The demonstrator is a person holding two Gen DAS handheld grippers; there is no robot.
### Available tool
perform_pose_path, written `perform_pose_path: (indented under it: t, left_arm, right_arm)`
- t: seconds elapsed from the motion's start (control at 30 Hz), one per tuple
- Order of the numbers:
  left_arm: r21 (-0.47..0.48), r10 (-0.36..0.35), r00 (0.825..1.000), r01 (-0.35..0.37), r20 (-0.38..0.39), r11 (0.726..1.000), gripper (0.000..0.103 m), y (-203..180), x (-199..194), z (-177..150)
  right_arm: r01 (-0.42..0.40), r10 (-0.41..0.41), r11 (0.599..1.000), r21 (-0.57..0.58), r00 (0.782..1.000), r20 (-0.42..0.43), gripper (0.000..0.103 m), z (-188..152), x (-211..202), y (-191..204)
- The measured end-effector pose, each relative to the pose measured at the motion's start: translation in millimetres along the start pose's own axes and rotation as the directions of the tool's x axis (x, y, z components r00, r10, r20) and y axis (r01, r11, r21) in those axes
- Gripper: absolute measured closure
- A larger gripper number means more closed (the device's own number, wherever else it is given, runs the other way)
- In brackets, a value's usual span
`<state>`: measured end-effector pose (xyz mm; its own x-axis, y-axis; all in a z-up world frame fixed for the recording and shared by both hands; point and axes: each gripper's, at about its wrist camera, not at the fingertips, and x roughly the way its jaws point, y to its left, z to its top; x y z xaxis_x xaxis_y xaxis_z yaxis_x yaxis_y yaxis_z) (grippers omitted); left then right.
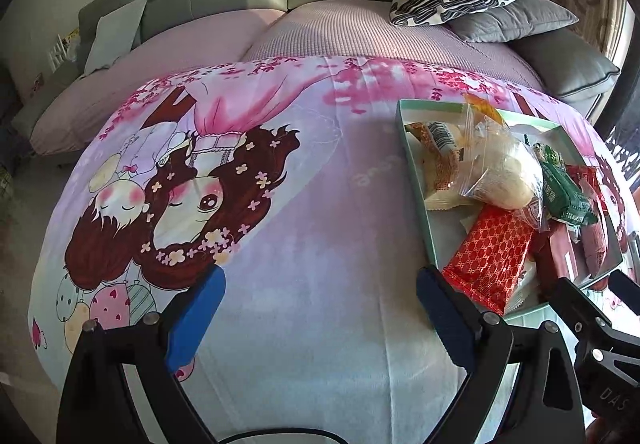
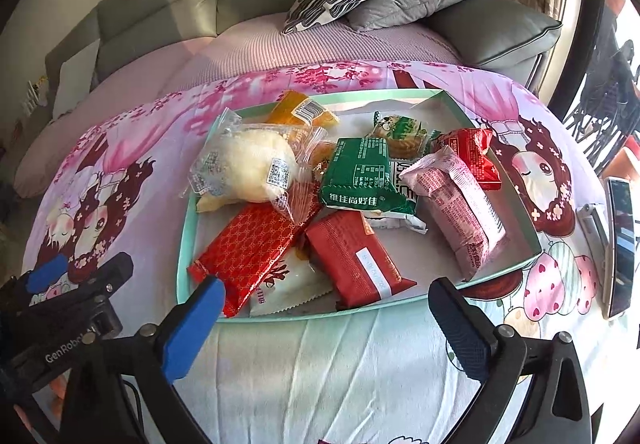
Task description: Organize snacks
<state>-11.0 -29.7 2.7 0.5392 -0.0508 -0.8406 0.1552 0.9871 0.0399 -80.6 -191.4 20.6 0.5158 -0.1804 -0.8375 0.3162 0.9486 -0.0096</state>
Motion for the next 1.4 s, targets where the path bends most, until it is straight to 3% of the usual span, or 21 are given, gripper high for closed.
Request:
perform_pose_path:
  t: [0.5, 1.4]
  left_arm:
    - [-0.002, 0.075, 0.997, -0.075, -0.009, 0.997, 0.007, 2, 0, 0]
    - [0.0, 0.076, 0.997, -0.076, -0.034, 0.997, 0.006, 3, 9, -3]
  right_arm:
    - [0.008, -0.008, 1.0, 0.008, 1.0, -0.004, 0.0, -2, 4, -5]
    - [0.022, -0.022, 1.0, 0.02, 1.0, -0.01, 0.0, -3, 6, -9]
